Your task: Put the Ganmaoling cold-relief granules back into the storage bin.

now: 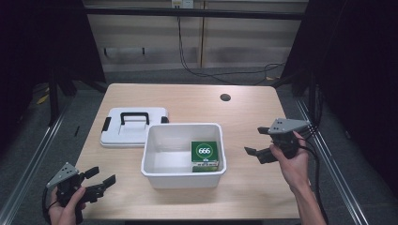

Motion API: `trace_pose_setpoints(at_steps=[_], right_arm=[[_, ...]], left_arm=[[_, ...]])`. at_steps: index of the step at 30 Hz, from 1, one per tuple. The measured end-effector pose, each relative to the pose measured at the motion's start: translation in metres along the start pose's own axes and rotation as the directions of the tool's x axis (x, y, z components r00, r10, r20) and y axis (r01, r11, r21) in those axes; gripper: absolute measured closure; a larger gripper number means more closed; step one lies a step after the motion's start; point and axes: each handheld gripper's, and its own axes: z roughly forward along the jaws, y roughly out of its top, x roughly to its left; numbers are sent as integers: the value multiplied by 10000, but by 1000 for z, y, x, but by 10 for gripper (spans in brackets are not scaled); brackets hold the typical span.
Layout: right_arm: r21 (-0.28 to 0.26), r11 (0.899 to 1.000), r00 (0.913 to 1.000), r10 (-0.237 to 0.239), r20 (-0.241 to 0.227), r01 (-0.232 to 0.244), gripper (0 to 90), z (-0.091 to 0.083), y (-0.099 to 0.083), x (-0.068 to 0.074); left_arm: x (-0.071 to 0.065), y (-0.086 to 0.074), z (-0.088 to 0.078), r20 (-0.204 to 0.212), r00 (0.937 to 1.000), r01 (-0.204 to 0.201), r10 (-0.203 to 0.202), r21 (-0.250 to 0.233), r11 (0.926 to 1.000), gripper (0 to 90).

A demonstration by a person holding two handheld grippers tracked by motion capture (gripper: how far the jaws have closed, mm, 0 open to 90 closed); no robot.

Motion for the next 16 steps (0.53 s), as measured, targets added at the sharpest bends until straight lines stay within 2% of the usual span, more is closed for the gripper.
trace_pose_setpoints(at_steps=[5,7,10,13,15,16], right_arm=[[78,9996,9996,284,93,-285,140,-6,-17,0],[131,9994,9989,319,352,-323,139,-8,-26,0],[219,9971,9961,716,513,-728,139,-8,-40,-3],[300,9941,9944,1033,204,-1039,146,-6,-53,-7],[336,9933,9927,1088,512,-1106,137,-4,-61,-9],[382,9924,9922,1147,483,-1166,142,-4,-64,-11]], left_arm=[[-1,1,2,48,10000,-62,62,50,10000,161],[-1,1,2,76,9999,-134,134,61,9999,161],[-2,1,2,48,9999,-97,97,-3,10000,161],[-2,1,1,111,9998,-145,145,-1,9999,161],[-2,1,1,96,9999,-127,127,-6,9999,161],[-2,1,1,119,9998,-151,151,8,9999,161]])
